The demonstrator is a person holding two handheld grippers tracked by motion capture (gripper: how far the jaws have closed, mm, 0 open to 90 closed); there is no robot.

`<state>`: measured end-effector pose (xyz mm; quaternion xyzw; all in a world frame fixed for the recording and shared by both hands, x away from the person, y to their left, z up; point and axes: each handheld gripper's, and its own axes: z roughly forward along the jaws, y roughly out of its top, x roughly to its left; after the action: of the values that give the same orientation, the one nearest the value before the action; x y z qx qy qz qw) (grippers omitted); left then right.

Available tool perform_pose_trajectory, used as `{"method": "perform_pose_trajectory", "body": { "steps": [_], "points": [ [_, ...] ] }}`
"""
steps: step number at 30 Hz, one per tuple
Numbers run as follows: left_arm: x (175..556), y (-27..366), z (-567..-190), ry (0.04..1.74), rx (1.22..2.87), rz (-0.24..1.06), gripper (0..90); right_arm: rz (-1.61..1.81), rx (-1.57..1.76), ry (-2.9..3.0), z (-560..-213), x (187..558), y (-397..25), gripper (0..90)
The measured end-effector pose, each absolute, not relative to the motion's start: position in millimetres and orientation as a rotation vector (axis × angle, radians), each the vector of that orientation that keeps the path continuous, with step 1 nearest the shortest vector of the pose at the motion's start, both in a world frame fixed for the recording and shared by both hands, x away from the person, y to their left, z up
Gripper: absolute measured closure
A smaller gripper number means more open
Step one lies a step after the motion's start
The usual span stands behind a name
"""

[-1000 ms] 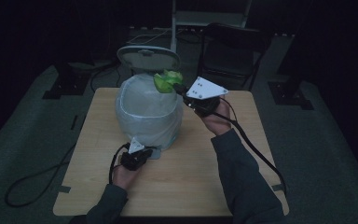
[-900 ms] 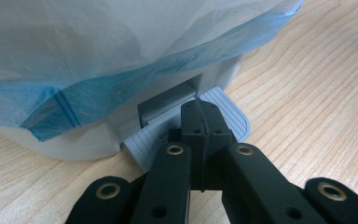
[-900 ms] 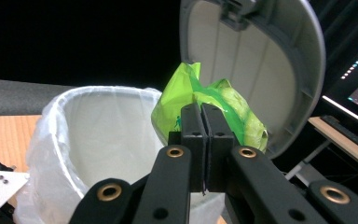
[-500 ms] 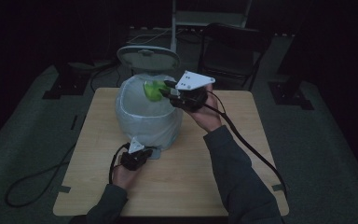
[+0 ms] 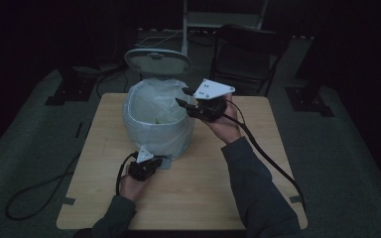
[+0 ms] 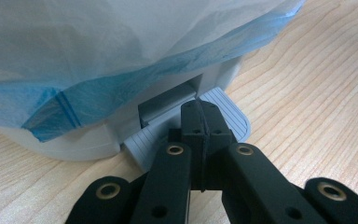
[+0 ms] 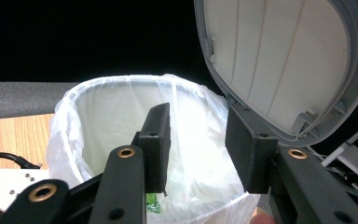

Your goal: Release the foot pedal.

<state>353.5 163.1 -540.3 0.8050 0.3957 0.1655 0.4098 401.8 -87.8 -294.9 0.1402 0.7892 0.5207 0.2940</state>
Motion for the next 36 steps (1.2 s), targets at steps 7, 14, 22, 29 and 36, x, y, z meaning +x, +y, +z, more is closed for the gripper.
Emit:
{"method": "perform_pose_trajectory", "body": {
  "steps": [7, 14, 22, 29, 36],
  "points": [
    [354, 164, -540, 0.993, 2.03, 0.413, 90.0, 1.378, 0.41, 2.103, -303, 405, -95, 57.6],
    [354, 163, -540, 0.995, 2.031, 0.419, 90.0, 1.333, 0.452, 2.108, -310, 407, -102, 57.1],
    [353, 162, -540, 0.994, 2.031, 0.427, 90.0, 1.288, 0.501, 2.108, -326, 407, -116, 55.8],
    [352, 160, -538, 0.995, 2.033, 0.441, 85.7, 1.218, 0.569, 2.13, -345, 413, -126, 53.2],
    [351, 160, -534, 1.003, 2.026, 0.434, 84.6, 1.202, 0.598, 2.145, -354, 415, -132, 52.0]
  ]
}}
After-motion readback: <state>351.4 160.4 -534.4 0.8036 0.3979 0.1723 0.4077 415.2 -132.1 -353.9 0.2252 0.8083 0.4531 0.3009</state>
